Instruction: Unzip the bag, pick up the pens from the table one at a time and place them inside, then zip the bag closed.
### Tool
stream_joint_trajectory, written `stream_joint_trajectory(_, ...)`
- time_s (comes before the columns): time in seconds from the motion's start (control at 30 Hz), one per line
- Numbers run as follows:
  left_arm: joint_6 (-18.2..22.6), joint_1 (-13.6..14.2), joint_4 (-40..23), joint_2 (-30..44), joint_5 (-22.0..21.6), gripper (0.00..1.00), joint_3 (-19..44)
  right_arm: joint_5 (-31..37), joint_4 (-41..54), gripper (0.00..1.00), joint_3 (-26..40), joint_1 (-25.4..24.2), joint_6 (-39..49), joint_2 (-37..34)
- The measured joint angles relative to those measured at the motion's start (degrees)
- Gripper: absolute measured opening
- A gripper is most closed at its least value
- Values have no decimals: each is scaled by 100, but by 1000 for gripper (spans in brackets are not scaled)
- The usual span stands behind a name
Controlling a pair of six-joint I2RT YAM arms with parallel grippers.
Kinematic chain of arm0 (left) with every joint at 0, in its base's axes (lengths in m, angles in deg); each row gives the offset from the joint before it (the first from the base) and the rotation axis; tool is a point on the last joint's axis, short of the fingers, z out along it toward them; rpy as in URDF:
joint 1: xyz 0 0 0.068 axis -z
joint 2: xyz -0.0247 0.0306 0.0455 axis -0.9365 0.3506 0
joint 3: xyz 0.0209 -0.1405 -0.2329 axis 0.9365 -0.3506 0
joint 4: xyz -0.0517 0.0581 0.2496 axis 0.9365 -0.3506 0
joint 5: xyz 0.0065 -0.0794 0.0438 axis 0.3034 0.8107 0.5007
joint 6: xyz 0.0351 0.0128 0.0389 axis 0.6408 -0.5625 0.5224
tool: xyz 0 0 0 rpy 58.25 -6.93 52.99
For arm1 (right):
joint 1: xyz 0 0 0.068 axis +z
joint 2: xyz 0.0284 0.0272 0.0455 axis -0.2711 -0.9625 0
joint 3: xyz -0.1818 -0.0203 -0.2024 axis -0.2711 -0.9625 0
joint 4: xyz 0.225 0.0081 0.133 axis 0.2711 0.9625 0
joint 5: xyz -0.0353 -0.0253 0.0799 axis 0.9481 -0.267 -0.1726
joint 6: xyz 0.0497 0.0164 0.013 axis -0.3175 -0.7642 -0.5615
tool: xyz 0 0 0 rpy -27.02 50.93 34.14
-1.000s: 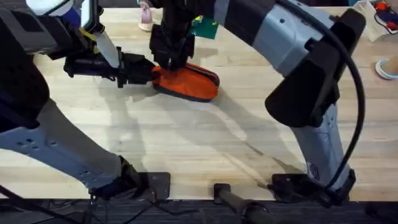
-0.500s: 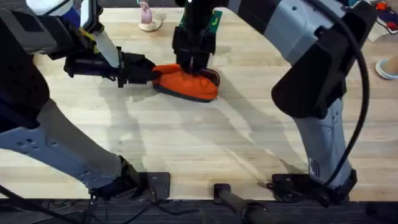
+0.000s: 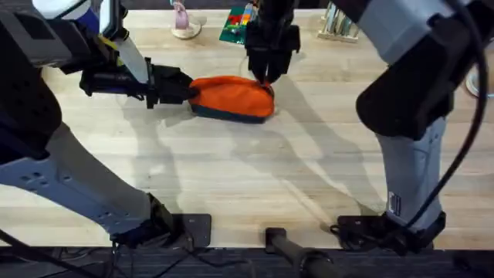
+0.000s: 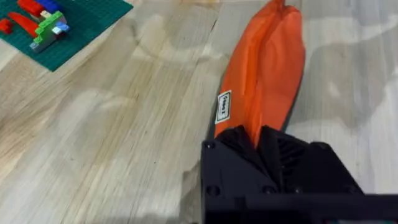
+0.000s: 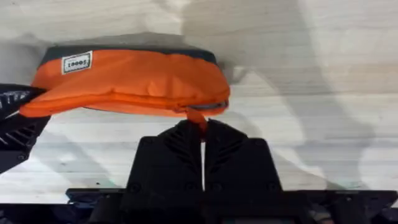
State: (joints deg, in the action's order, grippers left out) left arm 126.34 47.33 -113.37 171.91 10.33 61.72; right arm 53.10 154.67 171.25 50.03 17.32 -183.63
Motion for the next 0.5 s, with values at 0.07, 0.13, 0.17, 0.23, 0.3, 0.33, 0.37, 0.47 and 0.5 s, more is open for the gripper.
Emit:
stream_joint_trajectory(0.07,0,13,1,0,27,42,0,73,0,31,0,-53,115,74)
stream_joint_trajectory(0.13,1,24,2,0,75,42,0,141,0,31,0,-96,197,90)
stream_joint_trajectory(0.17,2,26,4,0,109,42,0,167,0,31,0,-114,224,88)
stream_joint_trajectory(0.23,1,26,4,0,161,42,0,207,0,33,-9,-159,276,87)
stream_joint_trajectory(0.3,2,26,-3,0,197,42,0,239,0,33,-9,-203,318,87)
stream_joint_trajectory(0.33,1,26,-1,0,213,42,0,259,0,33,-11,-226,321,87)
stream_joint_trajectory(0.37,2,26,-2,0,238,42,0,283,0,33,-11,-246,333,87)
stream_joint_trajectory(0.47,2,34,-9,0,341,42,0,349,0,33,-15,-305,337,87)
stream_joint_trajectory(0.5,2,44,-18,0,369,42,0,356,-2,33,-15,-331,339,87)
